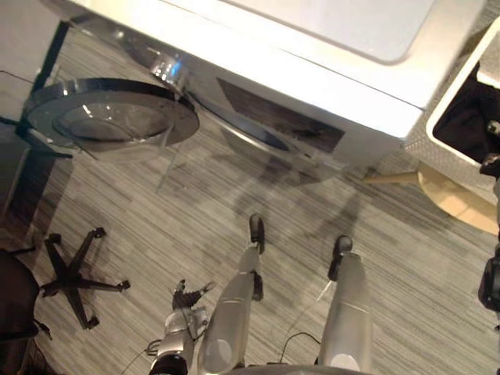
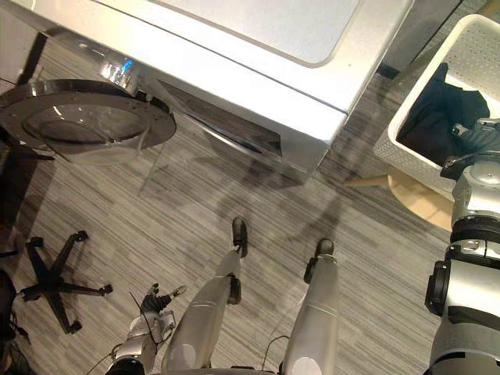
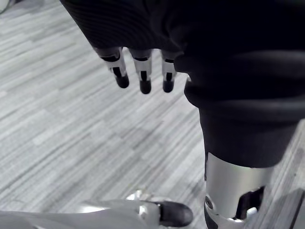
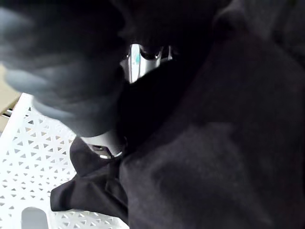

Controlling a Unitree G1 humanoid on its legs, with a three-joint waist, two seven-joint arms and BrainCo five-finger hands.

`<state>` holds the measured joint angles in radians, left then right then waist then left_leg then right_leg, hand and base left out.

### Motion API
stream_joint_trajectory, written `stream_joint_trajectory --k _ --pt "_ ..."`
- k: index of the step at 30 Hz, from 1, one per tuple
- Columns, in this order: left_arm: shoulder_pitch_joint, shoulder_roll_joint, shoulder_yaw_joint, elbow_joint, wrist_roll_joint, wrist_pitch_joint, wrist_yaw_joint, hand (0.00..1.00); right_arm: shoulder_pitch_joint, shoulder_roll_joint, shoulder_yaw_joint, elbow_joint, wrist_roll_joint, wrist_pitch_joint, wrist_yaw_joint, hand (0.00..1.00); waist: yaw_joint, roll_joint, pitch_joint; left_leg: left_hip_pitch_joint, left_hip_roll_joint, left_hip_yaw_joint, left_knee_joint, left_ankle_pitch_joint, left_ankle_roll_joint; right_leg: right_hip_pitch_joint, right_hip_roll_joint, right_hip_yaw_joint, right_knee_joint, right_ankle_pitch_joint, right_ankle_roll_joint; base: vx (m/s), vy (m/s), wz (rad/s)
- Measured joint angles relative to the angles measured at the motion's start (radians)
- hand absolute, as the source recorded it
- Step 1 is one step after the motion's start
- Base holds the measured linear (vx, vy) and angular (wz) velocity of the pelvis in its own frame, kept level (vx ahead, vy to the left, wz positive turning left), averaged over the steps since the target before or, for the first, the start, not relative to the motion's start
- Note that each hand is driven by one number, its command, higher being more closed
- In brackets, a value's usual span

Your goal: Pick up the laundry basket with both hands and put the clothes into the washing machine.

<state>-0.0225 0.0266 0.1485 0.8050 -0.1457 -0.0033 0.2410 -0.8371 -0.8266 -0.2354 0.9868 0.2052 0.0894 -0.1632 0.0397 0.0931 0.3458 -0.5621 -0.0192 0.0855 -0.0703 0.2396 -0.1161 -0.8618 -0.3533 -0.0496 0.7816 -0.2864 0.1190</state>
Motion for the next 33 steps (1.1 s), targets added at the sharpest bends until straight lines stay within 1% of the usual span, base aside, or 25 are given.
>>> stream_joint_trajectory --k 2,7,9,10,12,13,14,16,17,19,20,22,23,24,26,28,29,32,33 --pt "0.0 -0.002 0.0 0.0 0.0 0.0 0.0 0.0 0.002 -0.001 -0.003 0.01 0.0 0.002 -0.004 1.0 0.001 0.004 -0.012 0.004 0.0 -0.002 -0.002 0.001 -0.001 0.004 0.0 -0.003 0.0 0.0 -0.001 0.0 -0.048 0.0" --pt "-0.003 -0.004 0.0 0.005 -0.001 0.001 0.0 0.0 0.02 0.018 -0.051 0.014 0.024 0.01 -0.013 1.0 0.004 0.006 -0.013 0.034 0.004 -0.007 -0.024 0.013 0.002 0.038 0.001 -0.011 -0.015 0.0 -0.001 0.03 -0.039 0.0" --pt "-0.003 -0.007 0.001 0.013 -0.001 0.003 0.0 0.0 0.038 0.03 -0.07 0.019 0.041 0.036 -0.032 1.0 0.004 0.009 -0.015 0.059 0.009 -0.009 -0.024 0.013 0.002 0.078 0.002 -0.029 -0.036 0.001 0.001 0.05 -0.049 0.01" --pt "-0.003 -0.007 0.002 0.012 -0.001 0.004 0.0 0.0 0.042 0.034 -0.07 0.018 0.043 0.04 -0.035 1.0 0.003 0.009 -0.015 0.066 0.01 -0.009 -0.024 0.013 0.002 0.09 0.002 -0.03 -0.043 0.002 0.002 0.06 -0.027 -0.01" --pt "-0.005 -0.007 0.011 0.011 -0.002 0.006 0.0 0.0 0.05 0.04 -0.086 0.005 0.086 0.043 -0.053 1.0 0.001 0.01 -0.015 0.088 0.015 -0.009 -0.025 0.012 0.002 0.129 0.007 -0.038 -0.071 0.008 0.006 0.08 -0.017 -0.05" --pt "-0.004 -0.007 0.013 0.012 -0.002 0.007 0.0 0.0 0.052 0.041 -0.119 -0.027 0.112 0.043 -0.06 1.0 0.003 0.009 -0.015 0.102 0.02 -0.009 -0.025 0.011 0.002 0.153 0.011 -0.044 -0.091 0.019 0.006 0.06 -0.019 -0.09" --pt "-0.004 -0.008 0.013 0.012 -0.002 0.007 0.0 0.0 0.056 0.041 -0.133 -0.05 0.128 0.042 -0.066 1.0 0.003 0.009 -0.015 0.111 0.021 -0.008 -0.025 0.01 0.002 0.168 0.015 -0.047 -0.101 0.022 0.008 0.06 -0.019 -0.1" --pt "-0.003 -0.008 0.018 0.01 -0.002 0.007 0.0 0.0 0.074 0.042 -0.208 -0.14 0.171 0.037 -0.09 1.0 0.001 0.009 -0.015 0.158 0.032 -0.006 -0.025 0.002 0.001 0.241 0.022 -0.063 -0.146 0.038 0.012 0.06 -0.015 -0.08" --pt "-0.003 -0.008 0.021 0.01 -0.002 0.007 0.0 0.0 0.082 0.042 -0.226 -0.163 0.182 0.034 -0.094 1.0 0.002 0.008 -0.014 0.173 0.036 -0.005 -0.025 -0.005 -0.006 0.261 0.024 -0.066 -0.157 0.042 0.012 0.05 -0.01 -0.09" --pt "0.006 -0.009 0.022 0.01 -0.002 0.007 0.0 0.0 0.118 0.041 -0.309 -0.244 0.225 0.005 -0.102 1.0 -0.002 0.006 -0.015 0.227 0.042 -0.003 -0.026 -0.026 0.018 0.333 0.037 -0.08 -0.19 0.045 0.016 0.02 -0.02 -0.08" --pt "0.009 -0.009 0.022 0.01 -0.002 0.007 0.0 0.0 0.13 0.041 -0.327 -0.265 0.231 -0.003 -0.108 1.0 -0.002 0.005 -0.015 0.239 0.044 -0.002 -0.028 -0.03 0.018 0.347 0.038 -0.083 -0.199 0.046 0.017 -0.01 -0.019 -0.11" --pt "0.025 -0.01 0.042 0.01 -0.001 0.007 -0.004 0.0 0.166 0.041 -0.381 -0.321 0.259 -0.025 -0.122 1.0 -0.007 -0.003 -0.017 0.27 0.052 0.003 -0.033 -0.043 0.013 0.395 0.043 -0.089 -0.236 0.056 0.021 0.0 -0.012 -0.1" --pt "0.03 -0.01 0.051 0.011 -0.001 0.007 -0.005 0.0 0.175 0.041 -0.395 -0.335 0.261 -0.028 -0.123 1.0 -0.01 -0.006 -0.017 0.278 0.054 0.004 -0.033 -0.046 0.015 0.408 0.045 -0.093 -0.245 0.058 0.023 0.01 -0.015 -0.07" --pt "0.045 -0.009 0.064 0.011 0.0 0.008 -0.006 0.0 0.186 0.041 -0.41 -0.349 0.268 -0.03 -0.125 1.0 -0.023 -0.013 -0.019 0.294 0.055 0.005 -0.033 -0.051 0.018 0.431 0.051 -0.098 -0.259 0.063 0.025 0.03 -0.016 -0.04" --pt "0.061 -0.009 0.065 0.012 0.001 0.014 -0.012 0.0 0.223 0.043 -0.447 -0.376 0.27 -0.034 -0.127 1.0 -0.024 -0.022 -0.024 0.321 0.059 0.007 -0.033 -0.057 0.021 0.474 0.056 -0.107 -0.289 0.071 0.029 0.06 -0.011 -0.05" --pt "0.074 -0.009 0.071 0.013 0.001 0.019 -0.021 0.0 0.259 0.053 -0.479 -0.397 0.27 -0.04 -0.126 1.0 -0.024 -0.033 -0.042 0.337 0.066 0.009 -0.033 -0.065 0.017 0.505 0.063 -0.114 -0.322 0.084 0.032 0.07 -0.006 -0.09" --pt "0.077 -0.009 0.083 0.018 0.002 0.02 -0.022 0.0 0.272 0.068 -0.505 -0.4 0.27 -0.041 -0.126 1.0 -0.024 -0.046 -0.058 0.351 0.076 0.012 -0.033 -0.069 0.011 0.531 0.075 -0.117 -0.351 0.098 0.031 0.08 -0.014 -0.12" --pt "0.078 -0.009 0.087 0.03 0.004 0.022 -0.024 0.0 0.322 0.08 -0.531 -0.426 0.269 -0.044 -0.124 1.0 -0.026 -0.056 -0.089 0.366 0.081 0.0 -0.033 -0.07 0.009 0.571 0.079 -0.142 -0.378 0.103 0.032 0.06 -0.012 0.1" --pt "0.08 -0.009 0.089 0.029 0.008 0.022 -0.024 0.0 0.336 0.082 -0.545 -0.426 0.27 -0.044 -0.124 1.0 -0.025 -0.059 -0.102 0.374 0.086 -0.002 -0.033 -0.072 0.008 0.588 0.089 -0.144 -0.394 0.109 0.031 0.04 -0.011 0.05"
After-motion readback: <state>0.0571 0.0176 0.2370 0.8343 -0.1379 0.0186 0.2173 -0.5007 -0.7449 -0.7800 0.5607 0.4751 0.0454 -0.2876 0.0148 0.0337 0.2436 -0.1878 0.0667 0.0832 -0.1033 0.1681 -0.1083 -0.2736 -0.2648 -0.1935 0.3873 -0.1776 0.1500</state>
